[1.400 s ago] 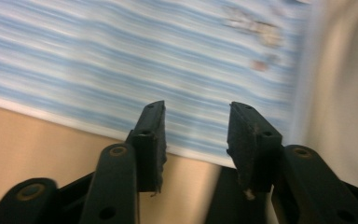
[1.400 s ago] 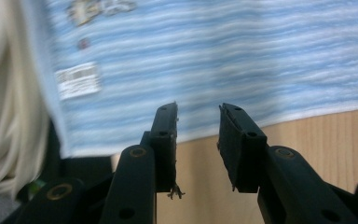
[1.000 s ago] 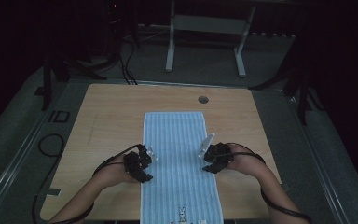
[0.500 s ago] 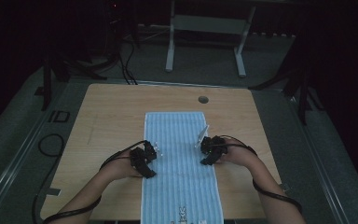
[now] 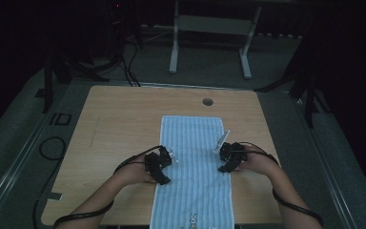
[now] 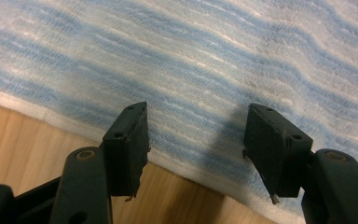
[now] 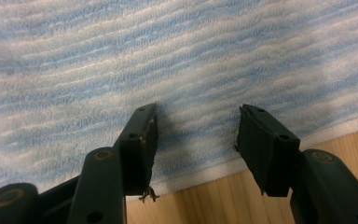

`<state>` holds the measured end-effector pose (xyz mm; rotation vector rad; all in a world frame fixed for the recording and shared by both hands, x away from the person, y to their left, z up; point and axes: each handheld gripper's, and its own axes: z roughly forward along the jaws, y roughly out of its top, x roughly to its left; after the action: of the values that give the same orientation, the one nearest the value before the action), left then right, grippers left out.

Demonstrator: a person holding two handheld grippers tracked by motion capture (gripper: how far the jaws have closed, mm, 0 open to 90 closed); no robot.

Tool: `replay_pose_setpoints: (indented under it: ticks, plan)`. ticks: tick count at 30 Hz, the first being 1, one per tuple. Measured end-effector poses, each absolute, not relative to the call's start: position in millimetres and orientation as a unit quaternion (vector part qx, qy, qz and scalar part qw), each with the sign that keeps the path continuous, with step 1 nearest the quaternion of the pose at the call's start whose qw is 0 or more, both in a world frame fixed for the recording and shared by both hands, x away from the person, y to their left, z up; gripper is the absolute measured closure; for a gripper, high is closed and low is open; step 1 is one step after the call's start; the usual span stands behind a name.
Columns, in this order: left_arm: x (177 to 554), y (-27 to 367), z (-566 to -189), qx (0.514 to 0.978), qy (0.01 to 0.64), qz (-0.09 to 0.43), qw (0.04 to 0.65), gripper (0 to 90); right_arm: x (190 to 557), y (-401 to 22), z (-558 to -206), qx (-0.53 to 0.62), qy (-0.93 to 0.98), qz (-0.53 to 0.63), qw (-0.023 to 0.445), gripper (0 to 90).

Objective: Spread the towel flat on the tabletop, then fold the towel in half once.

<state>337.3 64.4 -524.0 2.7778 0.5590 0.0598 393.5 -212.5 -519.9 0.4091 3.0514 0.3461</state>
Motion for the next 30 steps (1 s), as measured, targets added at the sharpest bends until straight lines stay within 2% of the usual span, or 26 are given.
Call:
replay_pose_setpoints:
  ticks: [12,15,16,20,30]
  plan:
    - [336,60,-514,0.971,0.19,0.021,0.145,39.2,388,-215,-512,0.109,0.99,0.087,0.026,46.3]
    - [347,68,-502,0.968,0.199,0.034,0.152,39.2,391,-216,-505,0.102,0.99,0.094,0.031,46.3]
    - [357,74,-492,0.965,0.201,0.042,0.161,39.2,400,-220,-493,0.108,0.988,0.107,0.035,47.7]
    - [379,77,-482,0.965,0.19,0.047,0.174,39.2,417,-222,-486,0.104,0.988,0.11,0.036,49.6]
    - [412,53,-505,0.975,0.181,0.043,0.122,38.0,442,-208,-505,0.074,0.995,0.056,0.018,53.3]
